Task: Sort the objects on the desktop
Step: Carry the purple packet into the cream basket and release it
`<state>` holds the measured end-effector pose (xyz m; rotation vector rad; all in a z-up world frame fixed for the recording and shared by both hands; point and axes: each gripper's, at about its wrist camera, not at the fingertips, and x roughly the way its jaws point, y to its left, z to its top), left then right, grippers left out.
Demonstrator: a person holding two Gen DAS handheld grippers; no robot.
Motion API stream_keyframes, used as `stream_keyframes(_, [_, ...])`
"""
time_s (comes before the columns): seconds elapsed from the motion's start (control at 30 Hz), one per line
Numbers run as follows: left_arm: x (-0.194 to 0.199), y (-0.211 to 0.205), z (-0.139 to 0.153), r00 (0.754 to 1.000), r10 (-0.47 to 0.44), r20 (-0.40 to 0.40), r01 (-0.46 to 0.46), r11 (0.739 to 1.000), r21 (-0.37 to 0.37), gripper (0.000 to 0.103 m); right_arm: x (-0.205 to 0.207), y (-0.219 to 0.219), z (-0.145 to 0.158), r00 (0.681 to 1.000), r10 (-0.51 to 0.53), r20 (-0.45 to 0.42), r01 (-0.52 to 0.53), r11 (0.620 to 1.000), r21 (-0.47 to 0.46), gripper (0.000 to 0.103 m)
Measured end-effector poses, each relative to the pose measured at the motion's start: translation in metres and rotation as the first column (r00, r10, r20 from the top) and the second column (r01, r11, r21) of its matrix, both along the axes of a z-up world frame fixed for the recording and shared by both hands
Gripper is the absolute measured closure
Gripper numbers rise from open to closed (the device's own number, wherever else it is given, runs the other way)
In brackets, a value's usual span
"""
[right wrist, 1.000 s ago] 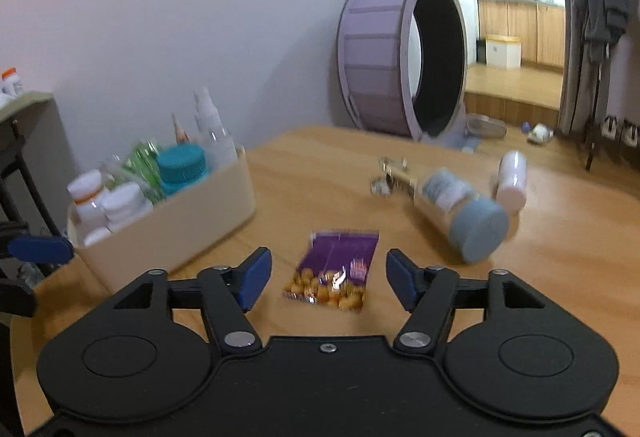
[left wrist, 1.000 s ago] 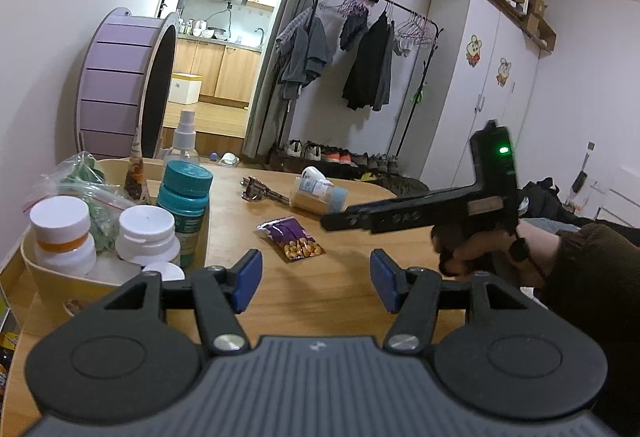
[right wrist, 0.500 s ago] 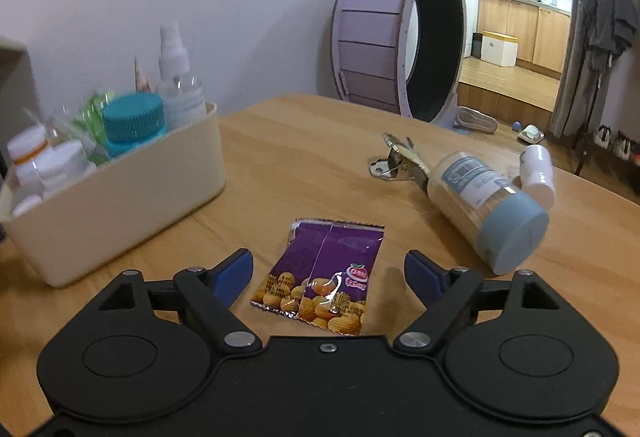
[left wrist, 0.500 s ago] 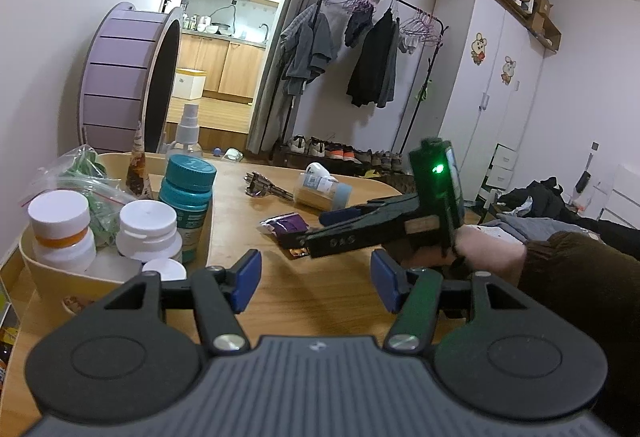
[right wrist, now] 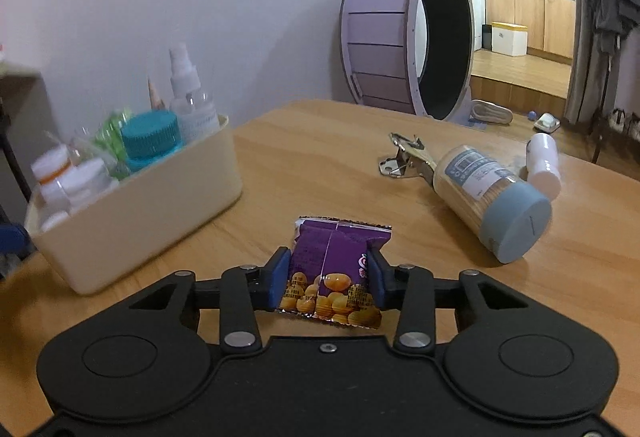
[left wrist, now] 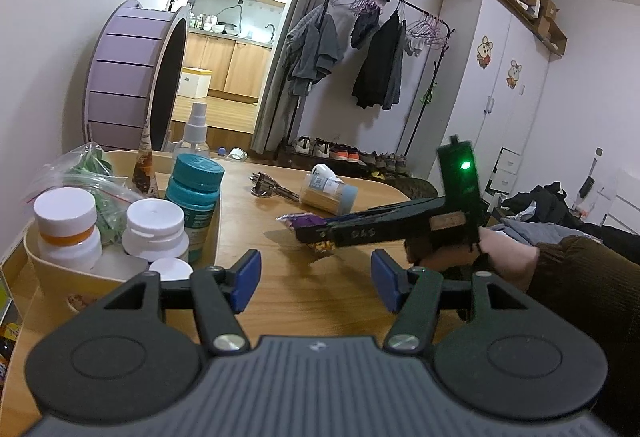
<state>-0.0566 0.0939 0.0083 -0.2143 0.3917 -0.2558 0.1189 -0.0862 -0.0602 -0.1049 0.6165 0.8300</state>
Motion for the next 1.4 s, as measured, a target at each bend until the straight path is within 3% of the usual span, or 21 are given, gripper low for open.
stream_keyframes(0.17, [-0.003, 0.002, 0.001, 1.000, 0.013, 0.006, -0.013, 1.000, 0.005, 0.043, -0.002, -0.008, 0.027, 1.000, 0.015, -0.001, -0.015, 0.995, 0.098, 0.063])
stream_keyframes(0.37, [-0.008, 0.007, 0.002, 1.000, 0.024, 0.014, -0.024, 1.000, 0.003, 0.043, -0.023, 0.009, 0.065, 0.991, 0.129, 0.045, -0.135, 0.969, 0.206, 0.063])
stream_keyframes(0.67, [-0.012, 0.009, 0.005, 1.000, 0.018, 0.025, -0.018, 1.000, 0.000, 0.043, -0.032, 0.091, 0.080, 0.954, 0.289, 0.081, -0.299, 0.937, 0.178, 0.062])
stream_keyframes(0.77, [-0.012, 0.012, 0.005, 0.999, 0.022, 0.027, -0.021, 1.000, -0.011, 0.043, -0.029, 0.111, 0.075, 0.951, 0.299, 0.076, -0.308, 0.938, 0.161, 0.055])
stream_keyframes(0.83, [-0.012, 0.012, 0.005, 0.999, 0.022, 0.027, -0.022, 1.000, -0.016, 0.043, -0.027, 0.116, 0.071, 0.953, 0.294, 0.074, -0.302, 0.941, 0.153, 0.042])
stream_keyframes(1.03, [-0.012, 0.011, 0.006, 1.000, 0.015, 0.027, -0.014, 1.000, -0.015, 0.043, -0.029, 0.079, 0.074, 0.967, 0.238, 0.091, -0.249, 0.956, 0.155, 0.041])
stream_keyframes(1.23, [-0.010, 0.007, 0.005, 1.000, 0.007, 0.024, -0.006, 1.000, -0.011, 0.043, -0.014, 0.001, 0.071, 0.992, 0.072, 0.105, -0.084, 0.989, 0.121, 0.041])
stream_keyframes(1.4, [-0.005, 0.003, 0.004, 1.000, -0.008, 0.017, 0.008, 1.000, -0.006, 0.043, 0.010, -0.055, 0.056, 0.991, -0.074, 0.110, 0.070, 0.997, 0.035, 0.040])
